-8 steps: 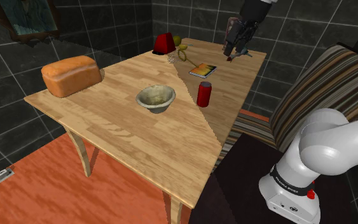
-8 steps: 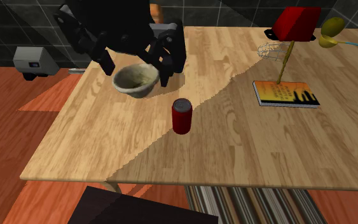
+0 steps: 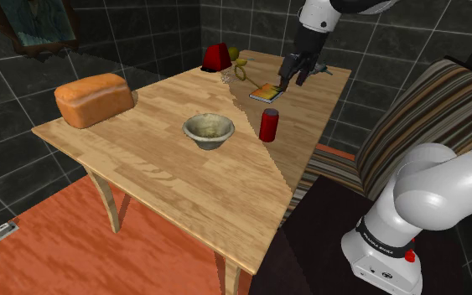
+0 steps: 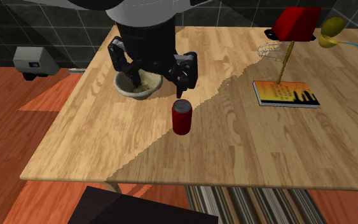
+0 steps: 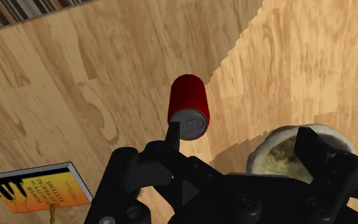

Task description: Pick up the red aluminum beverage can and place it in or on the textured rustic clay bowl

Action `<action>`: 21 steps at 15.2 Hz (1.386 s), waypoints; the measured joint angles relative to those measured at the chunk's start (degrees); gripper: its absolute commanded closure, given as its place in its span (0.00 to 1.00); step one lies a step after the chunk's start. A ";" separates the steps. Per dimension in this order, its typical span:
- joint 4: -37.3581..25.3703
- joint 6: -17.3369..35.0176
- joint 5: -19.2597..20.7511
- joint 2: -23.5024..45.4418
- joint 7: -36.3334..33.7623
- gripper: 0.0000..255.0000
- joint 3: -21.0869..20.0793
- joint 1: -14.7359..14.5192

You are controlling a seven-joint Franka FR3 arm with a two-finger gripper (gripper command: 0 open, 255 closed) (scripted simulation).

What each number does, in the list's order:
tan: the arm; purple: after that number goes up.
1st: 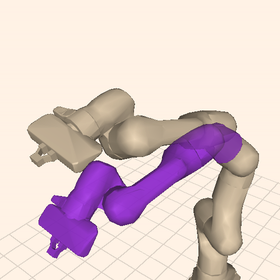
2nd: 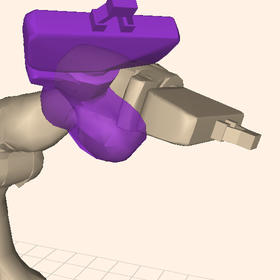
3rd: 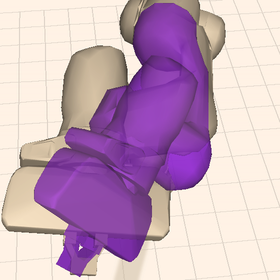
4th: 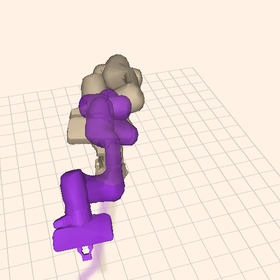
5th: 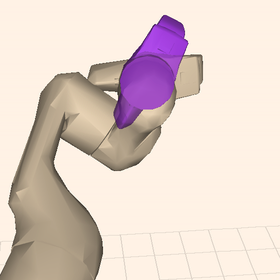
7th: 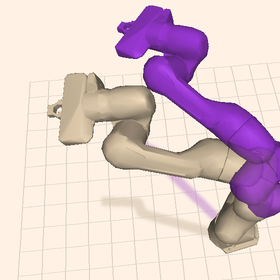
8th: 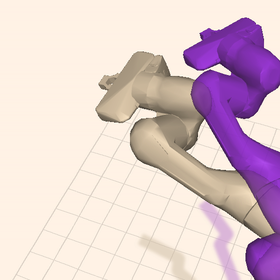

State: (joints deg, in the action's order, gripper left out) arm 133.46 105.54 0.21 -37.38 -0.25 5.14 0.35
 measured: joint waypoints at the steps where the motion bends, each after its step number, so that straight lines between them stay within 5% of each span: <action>1: 0.40 1.34 0.16 1.57 -0.05 0.00 0.27 0.22; 10: 0.09 11.47 0.82 17.25 -1.17 0.00 2.10 1.64; 21: 3.74 18.09 0.64 20.57 -1.10 0.00 2.39 1.64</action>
State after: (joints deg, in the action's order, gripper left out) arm 137.20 123.63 0.85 -16.82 -1.35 7.53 1.99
